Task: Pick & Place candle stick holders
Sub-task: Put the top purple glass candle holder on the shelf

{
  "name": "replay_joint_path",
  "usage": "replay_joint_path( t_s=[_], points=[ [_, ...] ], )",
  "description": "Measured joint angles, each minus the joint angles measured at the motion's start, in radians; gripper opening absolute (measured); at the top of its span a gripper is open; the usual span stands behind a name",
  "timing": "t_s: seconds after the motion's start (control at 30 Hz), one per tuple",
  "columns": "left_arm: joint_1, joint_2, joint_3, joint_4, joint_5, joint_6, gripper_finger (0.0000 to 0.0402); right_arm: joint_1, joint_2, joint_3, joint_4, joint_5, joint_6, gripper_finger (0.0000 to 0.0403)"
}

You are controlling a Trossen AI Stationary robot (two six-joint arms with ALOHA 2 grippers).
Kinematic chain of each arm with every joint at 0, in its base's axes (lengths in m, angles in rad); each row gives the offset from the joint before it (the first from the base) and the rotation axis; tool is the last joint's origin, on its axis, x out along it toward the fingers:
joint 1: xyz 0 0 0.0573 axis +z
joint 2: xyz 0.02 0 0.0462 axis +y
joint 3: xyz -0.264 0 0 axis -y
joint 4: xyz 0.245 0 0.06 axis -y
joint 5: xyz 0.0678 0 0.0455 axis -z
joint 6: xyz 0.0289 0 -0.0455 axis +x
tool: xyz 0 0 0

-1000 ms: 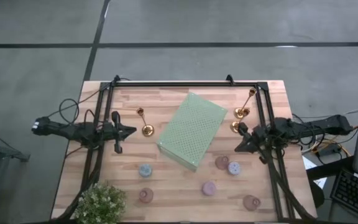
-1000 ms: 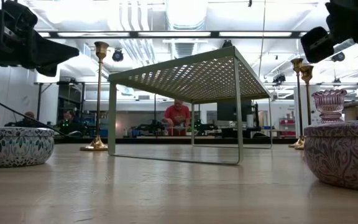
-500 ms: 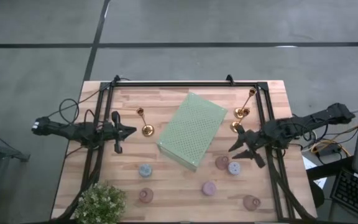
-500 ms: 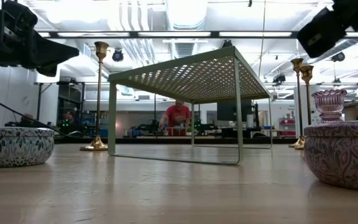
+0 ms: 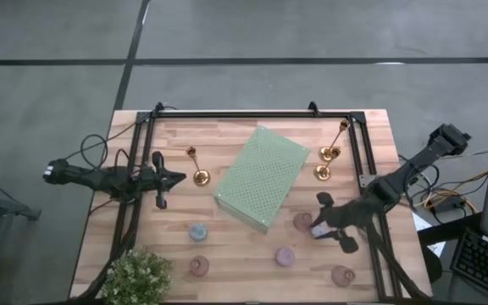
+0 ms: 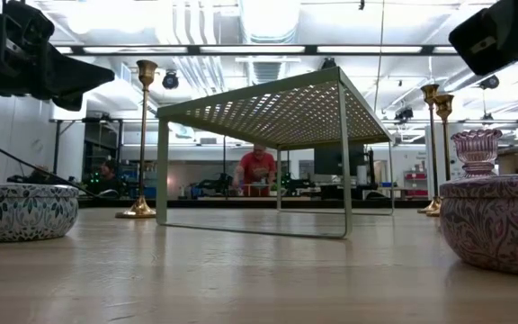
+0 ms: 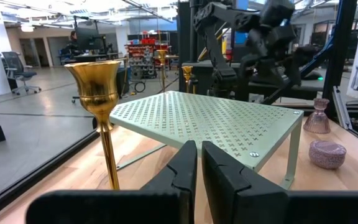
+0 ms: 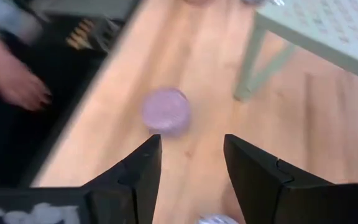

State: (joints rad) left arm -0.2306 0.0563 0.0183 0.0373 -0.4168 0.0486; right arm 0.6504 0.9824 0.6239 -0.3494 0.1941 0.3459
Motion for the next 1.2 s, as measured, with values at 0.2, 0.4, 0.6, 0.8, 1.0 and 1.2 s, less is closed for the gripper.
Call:
replay_joint_path(
  t_s=[0.2,0.4,0.6,0.8,1.0,1.2],
  points=[
    [0.000,0.000,0.000,0.000,0.000,0.000,0.0028,0.027,0.141,0.094,-0.140,0.128,0.003,0.0149],
    [0.000,0.000,0.000,0.000,0.000,0.000,0.0028,0.026,0.251,0.147,-0.193,0.134,0.000,0.0136],
    [0.000,0.000,0.000,0.000,0.000,0.000,0.0028,0.026,0.313,0.192,-0.297,0.189,0.047,0.0129],
    [0.000,0.000,0.000,0.000,0.000,0.000,0.0028,0.026,0.353,0.208,-0.344,0.224,0.066,0.0128],
    [0.000,0.000,0.000,0.000,0.000,0.000,0.0028,0.026,0.396,0.207,-0.344,0.235,0.062,0.0125],
    [0.000,0.000,0.000,0.000,0.000,0.000,0.0028,0.025,0.425,0.206,-0.344,0.262,0.047,0.0103]
  ],
)
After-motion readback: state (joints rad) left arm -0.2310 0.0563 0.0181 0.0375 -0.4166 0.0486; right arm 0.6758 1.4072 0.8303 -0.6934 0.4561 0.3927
